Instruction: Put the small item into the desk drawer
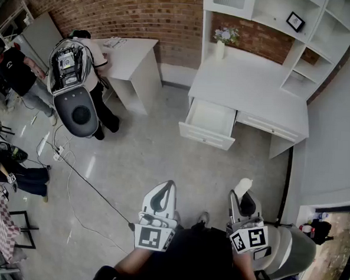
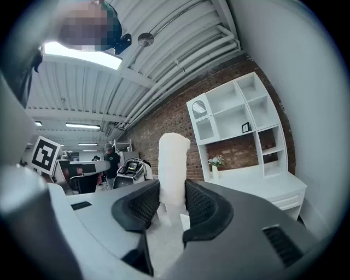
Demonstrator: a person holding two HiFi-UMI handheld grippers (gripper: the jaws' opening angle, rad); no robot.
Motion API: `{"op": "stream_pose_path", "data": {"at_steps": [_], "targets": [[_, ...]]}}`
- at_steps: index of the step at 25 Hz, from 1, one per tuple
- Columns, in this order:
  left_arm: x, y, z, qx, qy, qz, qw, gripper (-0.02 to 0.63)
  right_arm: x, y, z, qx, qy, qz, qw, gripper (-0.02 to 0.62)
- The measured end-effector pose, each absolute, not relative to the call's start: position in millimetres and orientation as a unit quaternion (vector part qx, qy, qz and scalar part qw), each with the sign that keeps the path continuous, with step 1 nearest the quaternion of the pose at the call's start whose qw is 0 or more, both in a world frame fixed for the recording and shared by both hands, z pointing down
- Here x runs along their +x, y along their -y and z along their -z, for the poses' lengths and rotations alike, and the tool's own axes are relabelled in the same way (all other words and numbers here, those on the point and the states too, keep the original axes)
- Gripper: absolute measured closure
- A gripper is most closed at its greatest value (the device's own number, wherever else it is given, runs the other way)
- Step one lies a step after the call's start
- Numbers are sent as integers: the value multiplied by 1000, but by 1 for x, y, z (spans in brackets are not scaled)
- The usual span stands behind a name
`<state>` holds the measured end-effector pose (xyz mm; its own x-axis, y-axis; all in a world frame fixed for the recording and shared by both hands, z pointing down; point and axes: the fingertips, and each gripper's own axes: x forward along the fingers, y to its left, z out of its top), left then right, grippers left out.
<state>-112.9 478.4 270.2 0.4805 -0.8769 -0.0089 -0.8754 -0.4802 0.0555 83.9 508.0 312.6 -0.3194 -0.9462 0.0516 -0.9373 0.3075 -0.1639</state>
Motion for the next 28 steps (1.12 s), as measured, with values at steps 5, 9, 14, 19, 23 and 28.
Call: {"op": "stream_pose_path", "data": {"at_steps": [5, 9, 14, 19, 23, 28], "targets": [[-109, -477, -269, 860, 509, 20, 22, 583, 86, -507, -311, -582, -808, 82, 28, 445], [-104, -480, -269, 860, 509, 20, 22, 583, 90, -510, -312, -580, -810, 81, 27, 445], [-91, -485, -270, 860, 510, 20, 23, 583, 100, -515, -312, -576, -813, 76, 23, 445], [-69, -491, -266, 857, 514, 24, 26, 583, 117, -523, -312, -570, -818, 78, 21, 445], [-47, -498, -266, 857, 515, 19, 20, 583, 133, -529, -318, -562, -822, 86, 24, 445], [-35, -506, -267, 849, 527, 9, 17, 583, 144, -527, -327, -546, -832, 92, 25, 445]]}}
